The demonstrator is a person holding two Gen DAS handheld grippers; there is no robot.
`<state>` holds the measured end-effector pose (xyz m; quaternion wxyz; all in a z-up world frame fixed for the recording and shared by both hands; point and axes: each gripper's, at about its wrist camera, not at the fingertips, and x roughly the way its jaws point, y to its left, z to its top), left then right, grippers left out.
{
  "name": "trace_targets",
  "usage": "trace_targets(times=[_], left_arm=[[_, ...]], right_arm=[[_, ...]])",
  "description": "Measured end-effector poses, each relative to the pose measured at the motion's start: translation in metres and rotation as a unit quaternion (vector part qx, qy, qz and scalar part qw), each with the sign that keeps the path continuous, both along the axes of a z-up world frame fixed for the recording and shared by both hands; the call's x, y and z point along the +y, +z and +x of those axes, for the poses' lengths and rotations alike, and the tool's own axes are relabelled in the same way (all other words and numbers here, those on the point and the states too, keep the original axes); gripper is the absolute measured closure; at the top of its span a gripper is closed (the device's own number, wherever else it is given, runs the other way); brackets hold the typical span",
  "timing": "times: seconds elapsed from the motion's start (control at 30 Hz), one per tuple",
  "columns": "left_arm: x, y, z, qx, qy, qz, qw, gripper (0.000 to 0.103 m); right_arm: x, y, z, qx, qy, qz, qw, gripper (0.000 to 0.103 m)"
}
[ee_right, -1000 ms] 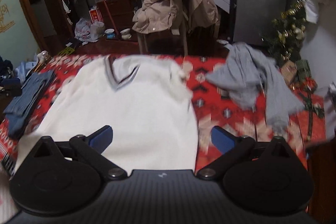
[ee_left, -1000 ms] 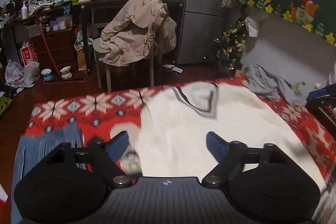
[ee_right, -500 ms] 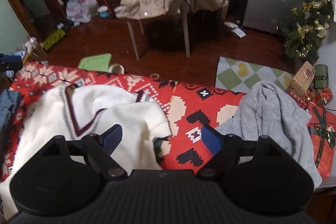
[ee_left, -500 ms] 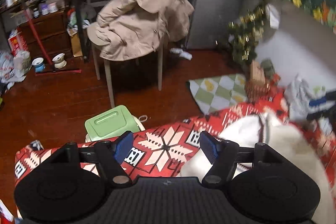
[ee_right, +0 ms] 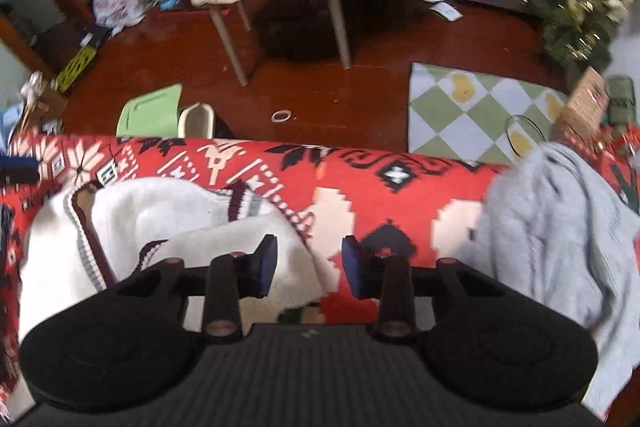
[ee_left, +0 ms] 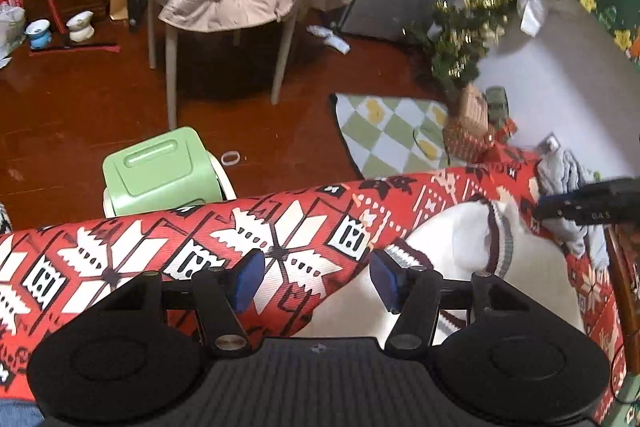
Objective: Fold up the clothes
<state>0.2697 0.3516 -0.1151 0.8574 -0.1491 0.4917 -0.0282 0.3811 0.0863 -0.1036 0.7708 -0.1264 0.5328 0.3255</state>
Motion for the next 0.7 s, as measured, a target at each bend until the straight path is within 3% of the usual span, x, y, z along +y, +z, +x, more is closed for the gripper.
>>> trace_targets(times=[0.1,0.2,0.3,0.5,0.53,0.6,0.7], left_arm=[[0.0,-0.006,0.006,0.011,-0.002,-0.018,0.9998,0.051],[-0.003,-0.013,0.008,0.026,-0.007,-0.034,0.9991,0.058],[-0.016,-0.018,0.008,0.042,-0.032,-0.018,0.9984,0.065],[-0.033,-0.025,0.002,0.062,-0.061,-0.014,0.9961,0.066],[-0.034,-0.027,0.002,0.065,-0.062,-0.014,0.9959,0.066],[-0.036,-0.026,0.0,0.068,-0.062,-0.022,0.9955,0.066],[-0.04,-0.023,-0.002,0.07,-0.068,-0.029,0.9948,0.066]], right_arm=[[0.015,-0.01,0.006,0.0,0.019,-0.01,1.0,0.077],[0.024,-0.016,0.012,0.008,0.026,-0.01,1.0,0.077],[0.031,-0.025,0.013,0.024,0.031,-0.017,0.999,0.076],[0.043,-0.039,-0.001,0.015,0.061,-0.04,0.997,0.073],[0.045,-0.039,-0.002,0.013,0.064,-0.041,0.997,0.076],[0.047,-0.038,-0.004,0.008,0.073,-0.039,0.997,0.1],[0.054,-0.027,-0.01,-0.04,0.084,-0.052,0.994,0.1]])
